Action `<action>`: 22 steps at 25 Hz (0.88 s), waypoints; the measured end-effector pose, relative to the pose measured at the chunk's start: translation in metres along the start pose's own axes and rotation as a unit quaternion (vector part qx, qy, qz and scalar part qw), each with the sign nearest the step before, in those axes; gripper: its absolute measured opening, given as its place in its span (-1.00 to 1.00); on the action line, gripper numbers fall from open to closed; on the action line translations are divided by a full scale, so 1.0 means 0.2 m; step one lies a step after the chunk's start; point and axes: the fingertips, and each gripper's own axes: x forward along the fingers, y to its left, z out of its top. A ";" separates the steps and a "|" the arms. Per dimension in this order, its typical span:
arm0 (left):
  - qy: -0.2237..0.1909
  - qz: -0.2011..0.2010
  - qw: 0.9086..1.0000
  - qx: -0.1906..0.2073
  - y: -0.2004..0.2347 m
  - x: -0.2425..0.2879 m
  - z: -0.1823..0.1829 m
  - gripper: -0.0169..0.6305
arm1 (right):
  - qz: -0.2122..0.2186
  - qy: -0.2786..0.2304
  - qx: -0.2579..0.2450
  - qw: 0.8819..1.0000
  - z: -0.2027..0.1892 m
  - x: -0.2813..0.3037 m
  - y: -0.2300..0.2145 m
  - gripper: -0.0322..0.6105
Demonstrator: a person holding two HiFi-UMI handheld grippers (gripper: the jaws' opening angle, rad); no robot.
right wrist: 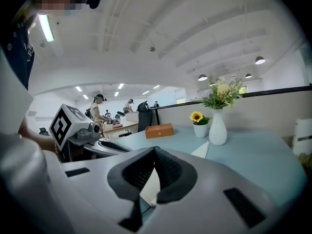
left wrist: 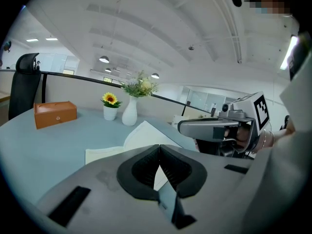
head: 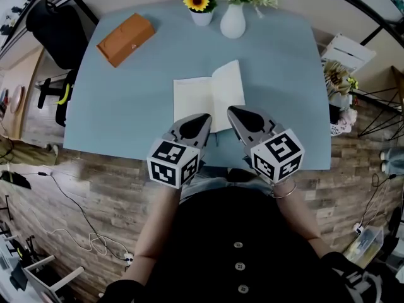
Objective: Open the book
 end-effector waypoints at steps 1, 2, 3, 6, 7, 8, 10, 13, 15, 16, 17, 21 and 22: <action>0.004 0.001 1.000 0.002 0.00 0.00 0.00 -0.91 | 0.000 0.003 0.000 1.000 -0.01 0.00 0.00 -0.90; 0.007 0.002 1.000 0.003 0.00 0.00 -0.01 -0.91 | 0.001 0.005 0.000 1.000 -0.01 0.01 0.00 -0.90; 0.010 0.003 1.000 0.003 0.01 0.01 -0.01 -0.91 | 0.001 0.008 0.001 1.000 -0.02 0.01 0.00 -0.90; 0.016 0.004 1.000 0.002 0.01 0.01 -0.03 -0.91 | 0.005 0.017 0.004 1.000 -0.05 0.02 0.00 -0.90; 0.018 0.004 1.000 0.002 0.00 0.01 -0.03 -0.91 | 0.006 0.020 0.005 1.000 -0.07 0.02 0.01 -0.90; 0.019 0.004 1.000 0.001 0.00 0.01 -0.04 -0.91 | 0.007 0.023 0.006 1.000 -0.08 0.02 0.01 -0.90; 0.020 0.004 1.000 0.000 0.00 0.01 -0.05 -0.91 | 0.009 0.028 0.007 1.000 -0.10 0.02 0.01 -0.90; 0.023 0.006 1.000 -0.002 0.01 0.00 -0.06 -0.91 | 0.010 0.029 0.006 1.000 -0.10 0.02 0.02 -0.90; 0.025 0.008 1.000 -0.004 0.01 -0.01 -0.07 -0.91 | 0.014 0.031 0.005 0.999 -0.10 0.02 0.03 -0.90; 0.025 0.008 1.000 -0.004 0.01 -0.01 -0.08 -0.91 | 0.015 0.033 0.005 0.999 -0.10 0.02 0.03 -0.90; 0.025 0.008 1.000 -0.004 0.01 -0.01 -0.08 -0.91 | 0.016 0.035 0.004 0.999 -0.11 0.02 0.03 -0.90; 0.024 0.009 1.000 -0.005 0.00 -0.01 -0.09 -0.91 | 0.018 0.044 0.007 0.999 -0.15 0.02 0.04 -0.90; 0.024 0.009 1.000 -0.005 0.00 -0.02 -0.09 -0.91 | 0.019 0.046 0.009 0.999 -0.16 0.02 0.04 -0.90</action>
